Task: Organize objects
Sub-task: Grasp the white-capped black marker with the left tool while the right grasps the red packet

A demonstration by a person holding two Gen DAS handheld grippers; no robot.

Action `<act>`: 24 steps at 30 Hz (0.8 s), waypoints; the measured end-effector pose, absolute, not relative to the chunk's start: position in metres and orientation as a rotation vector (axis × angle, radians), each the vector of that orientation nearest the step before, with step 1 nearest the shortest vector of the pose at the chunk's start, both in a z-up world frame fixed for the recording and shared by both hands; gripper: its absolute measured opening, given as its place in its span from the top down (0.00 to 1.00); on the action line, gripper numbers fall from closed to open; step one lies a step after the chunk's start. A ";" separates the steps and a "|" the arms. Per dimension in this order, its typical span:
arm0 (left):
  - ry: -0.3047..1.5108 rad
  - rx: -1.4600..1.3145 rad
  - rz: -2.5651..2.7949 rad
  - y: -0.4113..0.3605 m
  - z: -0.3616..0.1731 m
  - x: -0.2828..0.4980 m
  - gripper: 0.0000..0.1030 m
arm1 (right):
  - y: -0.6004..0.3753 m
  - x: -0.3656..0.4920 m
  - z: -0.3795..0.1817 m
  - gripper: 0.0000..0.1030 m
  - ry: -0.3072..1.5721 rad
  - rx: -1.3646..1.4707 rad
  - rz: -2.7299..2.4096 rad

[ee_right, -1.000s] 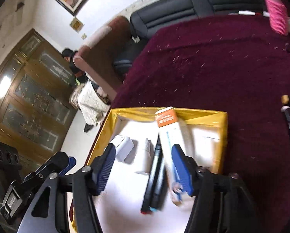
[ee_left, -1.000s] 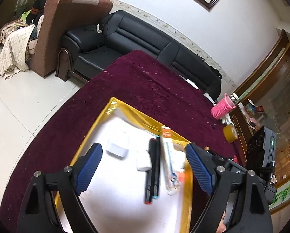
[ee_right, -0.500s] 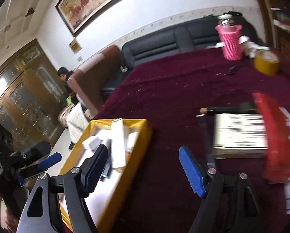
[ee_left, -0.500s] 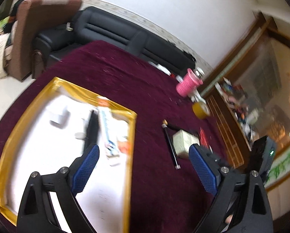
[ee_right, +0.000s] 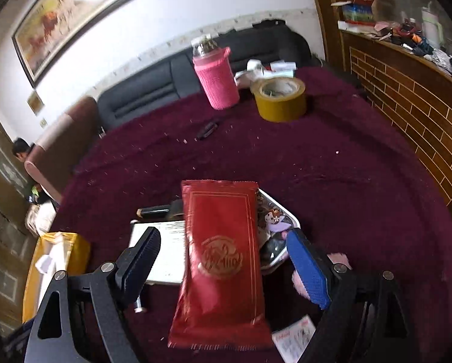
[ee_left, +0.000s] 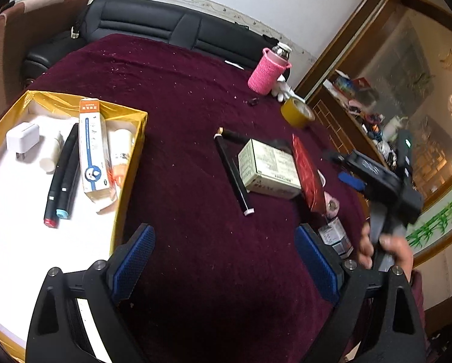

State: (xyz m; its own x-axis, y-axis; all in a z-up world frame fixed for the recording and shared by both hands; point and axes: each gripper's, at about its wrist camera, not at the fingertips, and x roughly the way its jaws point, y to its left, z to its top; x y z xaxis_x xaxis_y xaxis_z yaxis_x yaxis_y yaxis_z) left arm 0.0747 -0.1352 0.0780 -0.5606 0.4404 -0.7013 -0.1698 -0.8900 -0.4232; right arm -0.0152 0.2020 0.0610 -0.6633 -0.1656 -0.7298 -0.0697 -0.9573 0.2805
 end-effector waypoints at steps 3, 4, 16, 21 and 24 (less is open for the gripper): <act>-0.418 -1.229 2.481 -0.133 0.080 0.075 0.10 | 0.195 -0.030 0.047 0.14 -0.422 1.368 -2.741; -0.410 -1.225 2.491 -0.134 0.081 0.075 0.10 | 0.192 -0.034 0.041 0.14 -0.411 1.398 -2.738; -0.113 -1.257 2.593 -0.096 0.067 0.048 0.10 | 0.193 -0.018 0.018 0.39 -0.512 1.365 -2.696; 0.033 -1.318 2.590 -0.057 0.046 0.019 0.10 | 0.200 -0.005 0.012 0.36 -0.603 1.192 -2.709; 0.135 -1.349 2.600 -0.035 0.032 0.002 0.10 | 0.200 -0.003 0.011 0.36 -0.601 1.149 -2.707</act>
State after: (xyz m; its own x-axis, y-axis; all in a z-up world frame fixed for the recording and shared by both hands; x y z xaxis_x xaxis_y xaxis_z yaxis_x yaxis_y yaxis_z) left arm 0.0016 -0.0350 0.0324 -0.5597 0.1423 -0.8164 -0.2263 -0.9739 -0.0146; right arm -0.0032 0.2005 0.0113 -0.6988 -0.2781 -0.6591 -0.0266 -0.9106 0.4125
